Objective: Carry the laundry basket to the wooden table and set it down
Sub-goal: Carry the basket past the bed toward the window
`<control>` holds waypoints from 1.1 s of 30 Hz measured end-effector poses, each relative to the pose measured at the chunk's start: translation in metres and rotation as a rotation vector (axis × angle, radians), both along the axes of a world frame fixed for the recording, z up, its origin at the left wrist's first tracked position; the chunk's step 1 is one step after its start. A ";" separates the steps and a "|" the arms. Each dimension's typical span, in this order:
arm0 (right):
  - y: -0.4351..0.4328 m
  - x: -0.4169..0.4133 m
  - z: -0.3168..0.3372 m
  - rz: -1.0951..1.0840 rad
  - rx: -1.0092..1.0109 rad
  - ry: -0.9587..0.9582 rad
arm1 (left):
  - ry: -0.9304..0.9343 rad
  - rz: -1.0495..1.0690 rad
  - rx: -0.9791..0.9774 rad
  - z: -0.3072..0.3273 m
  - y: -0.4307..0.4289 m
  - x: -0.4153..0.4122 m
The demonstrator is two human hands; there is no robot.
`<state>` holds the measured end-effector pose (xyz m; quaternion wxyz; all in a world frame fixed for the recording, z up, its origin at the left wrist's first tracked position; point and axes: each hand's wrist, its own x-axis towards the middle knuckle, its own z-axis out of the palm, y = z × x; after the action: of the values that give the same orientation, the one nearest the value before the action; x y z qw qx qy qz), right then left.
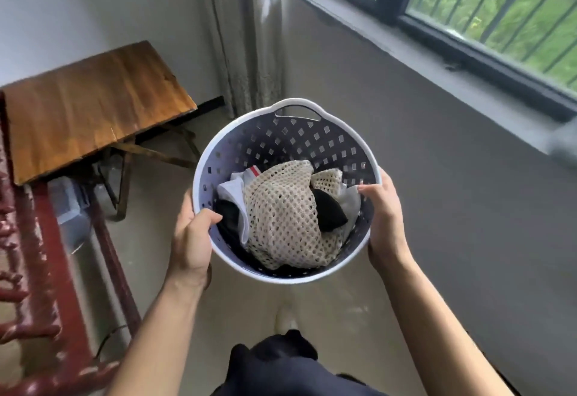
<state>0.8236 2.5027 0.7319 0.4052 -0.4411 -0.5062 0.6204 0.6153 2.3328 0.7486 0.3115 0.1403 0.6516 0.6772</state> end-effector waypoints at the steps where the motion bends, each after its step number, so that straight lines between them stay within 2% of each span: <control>1: 0.023 -0.012 0.001 -0.003 0.011 0.001 | 0.019 0.003 0.002 0.004 0.020 -0.011; 10: 0.197 -0.116 -0.003 0.021 -0.022 0.057 | 0.078 0.051 0.017 0.024 0.184 -0.097; 18: 0.352 -0.242 -0.005 0.187 -0.072 0.076 | 0.083 0.260 -0.036 0.015 0.313 -0.184; 25: 0.428 -0.379 0.027 0.512 -0.075 0.060 | 0.037 0.559 -0.034 0.028 0.353 -0.256; 33: 0.446 -0.545 0.014 0.773 -0.122 0.012 | -0.025 0.776 -0.084 0.007 0.354 -0.368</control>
<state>0.2786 2.9490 0.7459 0.1175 -0.2376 -0.5950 0.7588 0.2474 2.6866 0.7558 0.0457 -0.1375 0.6797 0.7190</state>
